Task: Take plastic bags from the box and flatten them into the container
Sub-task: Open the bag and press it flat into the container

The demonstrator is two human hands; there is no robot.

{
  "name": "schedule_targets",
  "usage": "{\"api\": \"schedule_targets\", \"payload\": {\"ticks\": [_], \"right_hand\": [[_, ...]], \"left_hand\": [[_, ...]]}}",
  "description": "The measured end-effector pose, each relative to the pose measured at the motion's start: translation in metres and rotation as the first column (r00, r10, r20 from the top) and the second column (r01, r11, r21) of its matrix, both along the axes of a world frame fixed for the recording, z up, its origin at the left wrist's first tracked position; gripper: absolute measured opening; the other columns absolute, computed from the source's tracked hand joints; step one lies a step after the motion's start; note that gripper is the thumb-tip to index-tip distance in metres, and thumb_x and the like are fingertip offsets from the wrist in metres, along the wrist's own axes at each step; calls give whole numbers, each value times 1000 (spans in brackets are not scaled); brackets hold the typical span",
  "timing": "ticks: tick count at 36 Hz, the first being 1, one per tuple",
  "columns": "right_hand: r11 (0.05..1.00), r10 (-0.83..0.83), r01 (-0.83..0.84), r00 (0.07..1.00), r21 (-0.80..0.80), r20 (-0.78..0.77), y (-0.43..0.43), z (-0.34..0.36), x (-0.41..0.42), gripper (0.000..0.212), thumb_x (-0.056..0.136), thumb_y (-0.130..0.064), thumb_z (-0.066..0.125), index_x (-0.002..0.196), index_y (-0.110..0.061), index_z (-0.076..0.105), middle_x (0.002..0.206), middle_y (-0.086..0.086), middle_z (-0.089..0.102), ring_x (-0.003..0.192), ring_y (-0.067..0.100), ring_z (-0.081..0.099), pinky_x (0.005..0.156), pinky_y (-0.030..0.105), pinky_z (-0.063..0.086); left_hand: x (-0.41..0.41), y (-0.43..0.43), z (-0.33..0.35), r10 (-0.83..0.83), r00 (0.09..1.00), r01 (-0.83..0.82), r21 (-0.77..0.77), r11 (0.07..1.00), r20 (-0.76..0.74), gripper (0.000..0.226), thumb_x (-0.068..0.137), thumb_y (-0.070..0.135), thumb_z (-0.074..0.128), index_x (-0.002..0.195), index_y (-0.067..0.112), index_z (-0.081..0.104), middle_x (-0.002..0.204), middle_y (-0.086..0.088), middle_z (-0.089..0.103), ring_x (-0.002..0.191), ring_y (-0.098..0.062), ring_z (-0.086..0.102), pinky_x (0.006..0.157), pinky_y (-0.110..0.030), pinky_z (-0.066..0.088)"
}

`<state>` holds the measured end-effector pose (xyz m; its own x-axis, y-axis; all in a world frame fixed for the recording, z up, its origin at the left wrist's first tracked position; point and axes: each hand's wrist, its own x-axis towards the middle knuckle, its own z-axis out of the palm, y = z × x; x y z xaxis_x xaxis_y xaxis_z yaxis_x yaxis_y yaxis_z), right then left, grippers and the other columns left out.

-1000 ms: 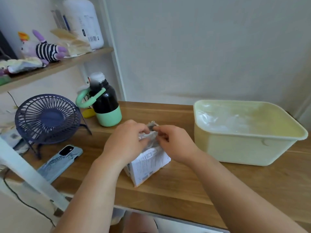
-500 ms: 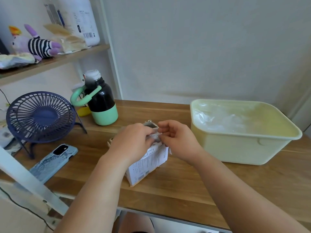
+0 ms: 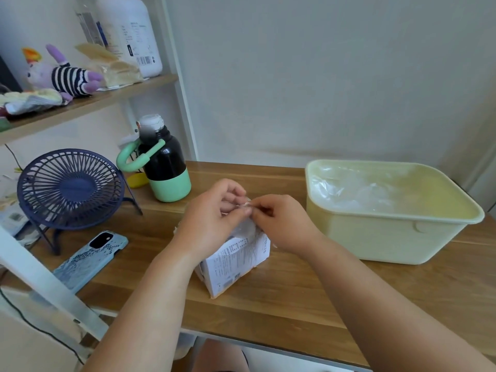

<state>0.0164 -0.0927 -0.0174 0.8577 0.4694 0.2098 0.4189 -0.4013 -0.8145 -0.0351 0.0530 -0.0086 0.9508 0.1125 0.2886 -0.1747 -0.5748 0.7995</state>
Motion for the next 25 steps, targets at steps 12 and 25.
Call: {"api": "schedule_targets", "payload": {"ticks": [12,25], "right_hand": [[893,4,201,891,403,-454,-4,13,12,20,94,-14,52,74,-14,58,76,3,61,68,18,56,62,28,45],[754,-246,438,879,490,-407,-16,27,18,29,98,-29,46,75,-12,47,72,8,52,64,21,50,58,32,43]], "left_hand": [[0,0,3,57,976,19,341,940,-210,36,81,52,68,104,30,52,97,20,58,91,1,55,69,-19,42],[0,0,1,285,952,-125,702,701,-115,30,96,42,49,72,26,57,75,8,58,81,-13,49,72,-32,31]]}}
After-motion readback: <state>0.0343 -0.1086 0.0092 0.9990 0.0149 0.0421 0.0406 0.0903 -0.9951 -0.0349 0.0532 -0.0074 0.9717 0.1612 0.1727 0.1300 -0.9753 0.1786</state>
